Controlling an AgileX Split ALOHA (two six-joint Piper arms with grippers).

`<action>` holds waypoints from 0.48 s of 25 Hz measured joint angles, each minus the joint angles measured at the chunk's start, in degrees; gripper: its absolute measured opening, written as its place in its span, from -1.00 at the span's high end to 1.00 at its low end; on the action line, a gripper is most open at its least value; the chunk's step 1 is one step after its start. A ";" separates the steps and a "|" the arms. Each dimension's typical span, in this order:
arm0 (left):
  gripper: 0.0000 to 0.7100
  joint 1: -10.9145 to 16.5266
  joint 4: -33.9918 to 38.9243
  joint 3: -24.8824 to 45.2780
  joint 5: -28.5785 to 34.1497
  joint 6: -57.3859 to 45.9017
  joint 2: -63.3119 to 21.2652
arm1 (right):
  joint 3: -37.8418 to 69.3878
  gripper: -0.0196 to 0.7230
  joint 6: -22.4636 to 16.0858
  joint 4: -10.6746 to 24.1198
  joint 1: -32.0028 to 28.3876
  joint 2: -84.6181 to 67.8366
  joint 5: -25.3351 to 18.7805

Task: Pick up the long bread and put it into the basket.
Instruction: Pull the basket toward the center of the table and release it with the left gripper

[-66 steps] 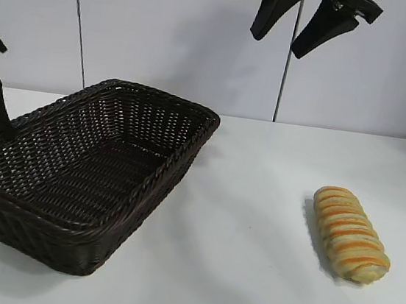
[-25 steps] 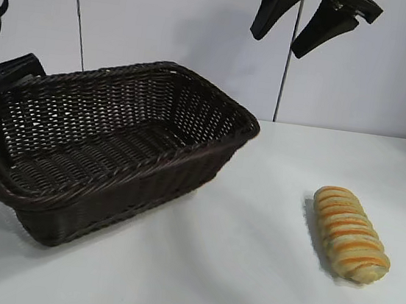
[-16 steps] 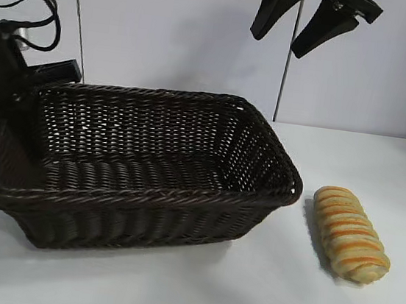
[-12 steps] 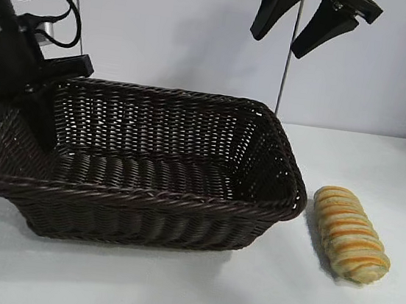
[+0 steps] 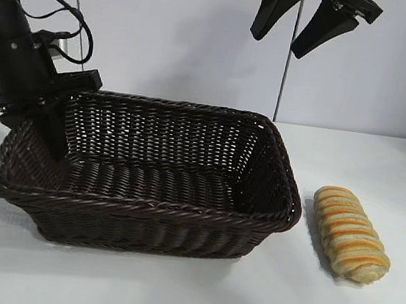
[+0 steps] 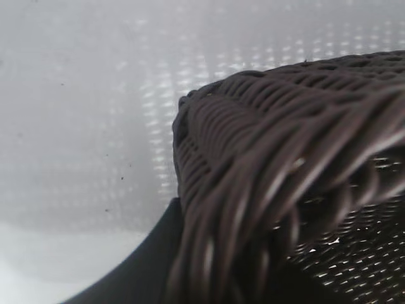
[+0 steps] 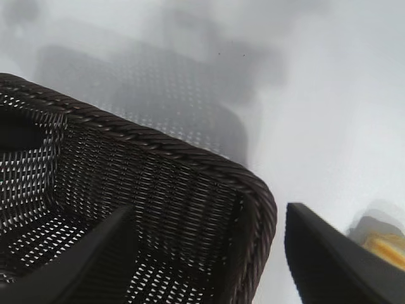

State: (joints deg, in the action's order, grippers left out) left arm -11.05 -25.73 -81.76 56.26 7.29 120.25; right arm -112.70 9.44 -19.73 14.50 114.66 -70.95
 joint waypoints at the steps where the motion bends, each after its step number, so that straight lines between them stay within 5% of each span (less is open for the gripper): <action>1: 0.70 0.00 0.00 0.00 -0.11 0.18 0.00 | 0.00 -0.36 0.00 0.00 0.00 0.00 0.00; 12: 0.70 0.00 -0.13 0.00 -0.44 0.61 0.00 | 0.00 -0.36 0.00 0.00 0.00 0.00 0.00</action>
State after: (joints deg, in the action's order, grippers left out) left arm -11.05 -25.86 -81.76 55.81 7.91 120.25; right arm -112.70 9.44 -19.73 14.50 114.66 -70.95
